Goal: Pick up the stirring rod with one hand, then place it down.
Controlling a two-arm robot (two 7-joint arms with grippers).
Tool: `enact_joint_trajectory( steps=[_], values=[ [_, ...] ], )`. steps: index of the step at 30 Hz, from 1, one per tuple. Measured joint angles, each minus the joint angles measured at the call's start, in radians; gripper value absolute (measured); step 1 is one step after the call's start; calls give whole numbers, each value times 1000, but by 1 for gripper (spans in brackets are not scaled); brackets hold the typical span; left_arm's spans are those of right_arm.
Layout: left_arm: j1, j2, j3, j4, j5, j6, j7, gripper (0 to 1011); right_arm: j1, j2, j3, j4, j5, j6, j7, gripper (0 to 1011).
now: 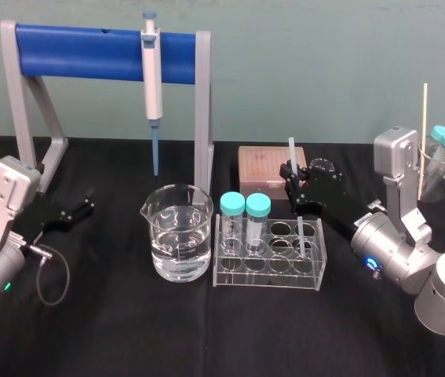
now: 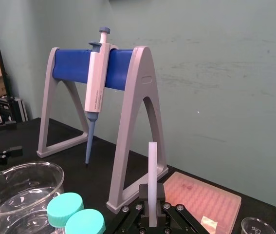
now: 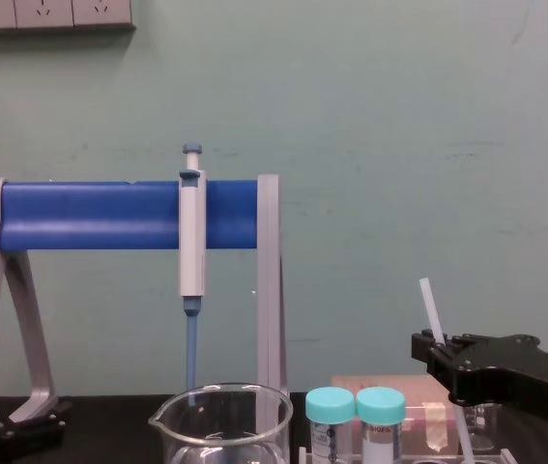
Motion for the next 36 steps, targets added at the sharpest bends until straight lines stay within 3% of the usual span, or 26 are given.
enact_joint_trajectory(
  steps=[6, 11, 26, 36],
  values=[
    [0, 0, 0, 0, 0, 0, 0, 1000, 0, 0, 0, 0, 3, 0, 0, 80],
    [0, 0, 0, 0, 0, 0, 0, 1000, 0, 0, 1, -1, 4, 0, 1, 174],
    [0, 0, 0, 0, 0, 0, 0, 1000, 0, 0, 1, -1, 6, -1, 2, 684],
    [0, 0, 0, 0, 0, 0, 0, 1000, 0, 0, 1, -1, 7, -1, 3, 935]
  ],
)
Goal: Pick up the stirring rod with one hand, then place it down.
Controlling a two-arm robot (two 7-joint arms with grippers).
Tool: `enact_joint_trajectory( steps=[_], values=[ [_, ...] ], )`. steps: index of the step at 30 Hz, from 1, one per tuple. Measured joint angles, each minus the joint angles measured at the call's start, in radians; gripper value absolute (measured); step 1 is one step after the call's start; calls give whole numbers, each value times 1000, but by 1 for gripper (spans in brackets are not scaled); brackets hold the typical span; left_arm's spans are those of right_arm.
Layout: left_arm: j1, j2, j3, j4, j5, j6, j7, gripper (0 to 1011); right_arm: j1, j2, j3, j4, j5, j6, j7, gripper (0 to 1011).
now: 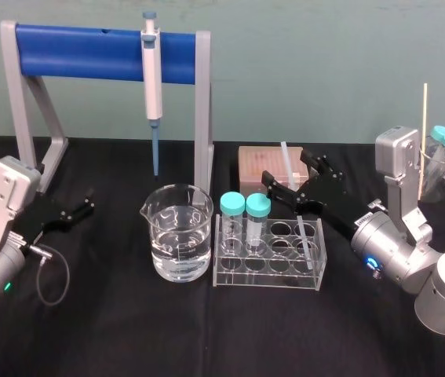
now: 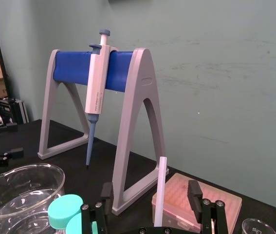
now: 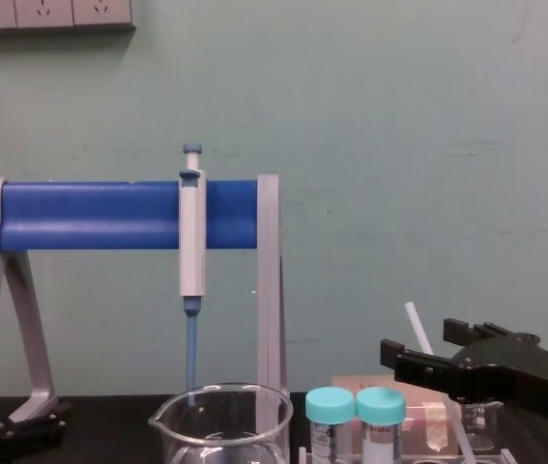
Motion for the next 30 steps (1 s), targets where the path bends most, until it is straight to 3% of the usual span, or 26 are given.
enact_joint_trajectory(
  steps=[3, 15, 23, 25, 30],
  values=[
    [0, 0, 0, 0, 0, 0, 0, 1000, 0, 0, 0, 0, 0, 0, 0, 1003],
    [0, 0, 0, 0, 0, 0, 0, 1000, -5, 0, 30, -34, 4, -40, -9, 1000],
    [0, 0, 0, 0, 0, 0, 0, 1000, -28, -10, 107, -65, -46, -77, -136, 1000],
    [0, 0, 0, 0, 0, 0, 0, 1000, -40, -16, 134, -62, -79, -67, -196, 1000],
    [0, 0, 0, 0, 0, 0, 0, 1000, -55, -20, 152, -43, -113, -25, -244, 1000]
  ],
)
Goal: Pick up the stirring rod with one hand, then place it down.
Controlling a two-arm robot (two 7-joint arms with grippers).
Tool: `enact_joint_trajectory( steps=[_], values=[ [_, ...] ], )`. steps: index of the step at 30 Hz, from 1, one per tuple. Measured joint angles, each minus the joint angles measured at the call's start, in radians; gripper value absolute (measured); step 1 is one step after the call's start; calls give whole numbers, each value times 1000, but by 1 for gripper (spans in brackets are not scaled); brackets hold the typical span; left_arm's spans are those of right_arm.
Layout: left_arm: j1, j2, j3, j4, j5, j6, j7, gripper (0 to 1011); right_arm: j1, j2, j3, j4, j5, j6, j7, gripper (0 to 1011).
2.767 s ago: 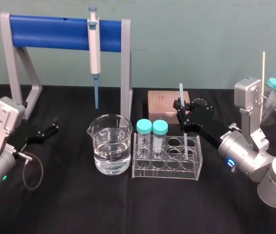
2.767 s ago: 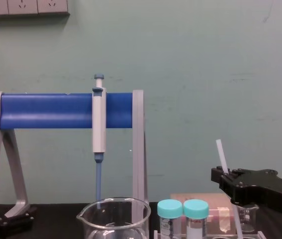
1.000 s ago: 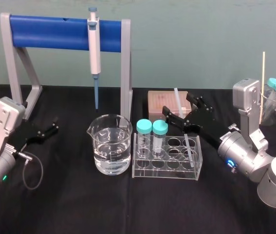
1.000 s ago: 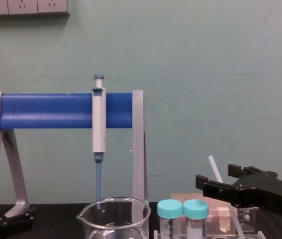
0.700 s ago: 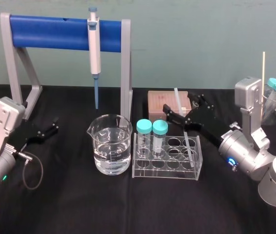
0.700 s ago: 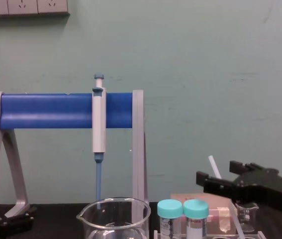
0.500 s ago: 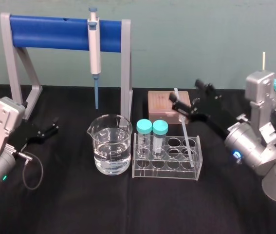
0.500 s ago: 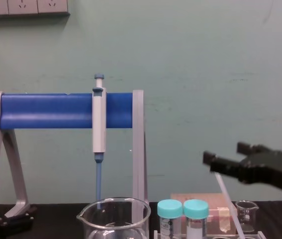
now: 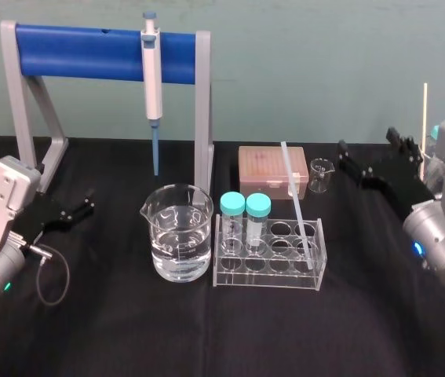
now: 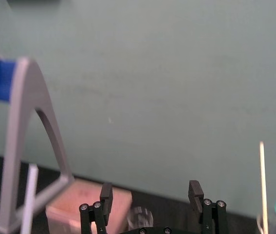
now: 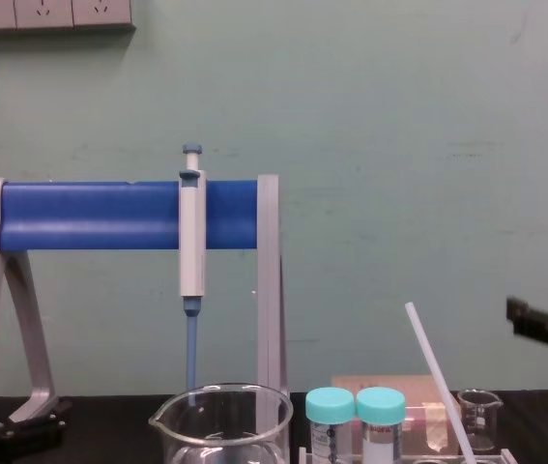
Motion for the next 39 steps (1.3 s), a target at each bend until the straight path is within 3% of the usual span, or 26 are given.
enact_joint_trajectory(
  steps=[10, 39],
  values=[
    [0, 0, 0, 0, 0, 0, 0, 1000, -15, -17, 8, 54, -36, 84, -10, 1000],
    [0, 0, 0, 0, 0, 0, 0, 1001, -14, -15, 6, 51, -32, 79, -8, 1000]
  ],
)
